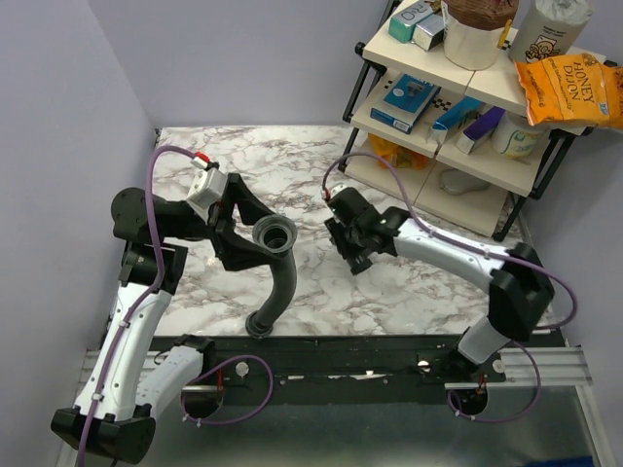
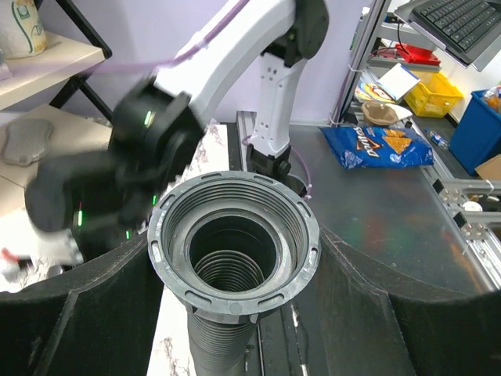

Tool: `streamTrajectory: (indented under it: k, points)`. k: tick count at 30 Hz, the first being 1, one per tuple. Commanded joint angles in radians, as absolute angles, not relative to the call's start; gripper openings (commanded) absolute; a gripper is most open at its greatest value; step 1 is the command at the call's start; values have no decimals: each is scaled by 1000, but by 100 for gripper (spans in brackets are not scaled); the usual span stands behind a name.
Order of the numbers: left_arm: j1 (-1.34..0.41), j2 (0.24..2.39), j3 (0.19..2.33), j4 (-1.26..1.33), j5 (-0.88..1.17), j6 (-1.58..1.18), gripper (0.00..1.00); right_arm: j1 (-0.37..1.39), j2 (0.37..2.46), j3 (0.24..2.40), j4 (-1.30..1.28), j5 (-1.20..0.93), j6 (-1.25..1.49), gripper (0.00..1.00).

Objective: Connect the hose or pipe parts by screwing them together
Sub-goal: Pick up the adaptor from the center of the board.

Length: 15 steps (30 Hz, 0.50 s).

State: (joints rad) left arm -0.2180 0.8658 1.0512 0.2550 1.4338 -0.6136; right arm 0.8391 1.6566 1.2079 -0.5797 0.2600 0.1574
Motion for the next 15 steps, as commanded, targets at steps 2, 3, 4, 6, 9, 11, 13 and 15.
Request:
streamTrajectory:
  k: [2, 3, 4, 6, 9, 11, 13, 15]
  points:
    - [-218, 835, 1042, 275, 1447, -607, 0, 847, 1447, 1330, -532, 282, 161, 1]
    - [-218, 831, 1037, 276, 1445, -606, 0, 848, 1421, 1348, -503, 288, 158, 1]
    - [-218, 827, 1032, 275, 1447, -601, 0, 848, 1373, 1354, -474, 301, 144, 1]
    - [-218, 821, 1023, 273, 1447, -601, 0, 847, 1324, 1371, -386, 299, 129, 1]
    - [-219, 811, 1011, 272, 1443, -598, 0, 847, 1260, 1451, -290, 273, 103, 1]
    - [-221, 805, 1006, 270, 1442, -597, 0, 847, 1215, 1480, -221, 210, 83, 1]
    - [-221, 799, 1000, 270, 1437, -595, 0, 851, 1192, 1491, -123, 145, 72, 1]
    - [-222, 796, 988, 272, 1430, -591, 0, 856, 1187, 1532, -80, 95, 71, 1]
